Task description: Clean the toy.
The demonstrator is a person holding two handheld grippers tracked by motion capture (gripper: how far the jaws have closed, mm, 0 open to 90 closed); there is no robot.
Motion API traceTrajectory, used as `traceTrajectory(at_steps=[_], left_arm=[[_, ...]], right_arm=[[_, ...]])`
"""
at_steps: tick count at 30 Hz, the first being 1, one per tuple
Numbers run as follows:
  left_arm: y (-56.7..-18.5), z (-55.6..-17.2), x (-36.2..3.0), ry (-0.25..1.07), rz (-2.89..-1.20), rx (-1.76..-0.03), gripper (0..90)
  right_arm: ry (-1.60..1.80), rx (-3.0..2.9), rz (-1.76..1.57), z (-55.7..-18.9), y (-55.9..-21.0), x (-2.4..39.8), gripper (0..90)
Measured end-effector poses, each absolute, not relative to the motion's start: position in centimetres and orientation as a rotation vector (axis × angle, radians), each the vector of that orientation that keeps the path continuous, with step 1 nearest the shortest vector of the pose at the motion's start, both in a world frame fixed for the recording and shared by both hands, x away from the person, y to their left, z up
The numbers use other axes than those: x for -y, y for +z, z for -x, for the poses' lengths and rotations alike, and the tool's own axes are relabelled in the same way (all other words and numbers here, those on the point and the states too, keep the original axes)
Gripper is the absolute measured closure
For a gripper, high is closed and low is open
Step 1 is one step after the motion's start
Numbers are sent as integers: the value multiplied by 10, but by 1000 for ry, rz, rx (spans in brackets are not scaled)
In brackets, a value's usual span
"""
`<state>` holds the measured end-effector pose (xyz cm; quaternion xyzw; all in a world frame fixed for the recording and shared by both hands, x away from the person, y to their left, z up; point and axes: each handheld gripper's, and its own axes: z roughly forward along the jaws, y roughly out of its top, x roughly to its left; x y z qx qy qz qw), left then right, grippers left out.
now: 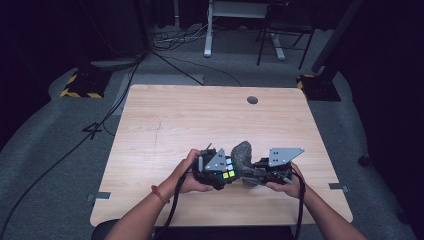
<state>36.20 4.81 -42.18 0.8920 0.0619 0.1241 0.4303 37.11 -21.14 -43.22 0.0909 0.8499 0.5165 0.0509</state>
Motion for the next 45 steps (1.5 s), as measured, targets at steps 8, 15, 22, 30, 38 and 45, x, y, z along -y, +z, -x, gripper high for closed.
traceTrajectory(at_steps=[8, 15, 22, 30, 38, 45], left_arm=[[-419, -361, -54, 330, -2235, -147, 334], [-427, -356, -42, 329, -2283, -111, 334], [-415, -354, -52, 317, -2215, -117, 335], [-410, -355, -59, 308, -2176, -126, 334], [-423, -354, -44, 321, -2265, -100, 331], [-438, -353, -27, 320, -2347, -80, 332]], right_arm=[[1641, -2606, -230, -368, -432, 209, 781], [1706, -2543, -153, -354, -419, 204, 780], [1625, -2585, -250, -364, -427, 206, 782], [1565, -2624, -269, -367, -433, 204, 782], [1692, -2559, -150, -352, -417, 201, 782], [1703, -2562, -137, -350, -417, 197, 781]])
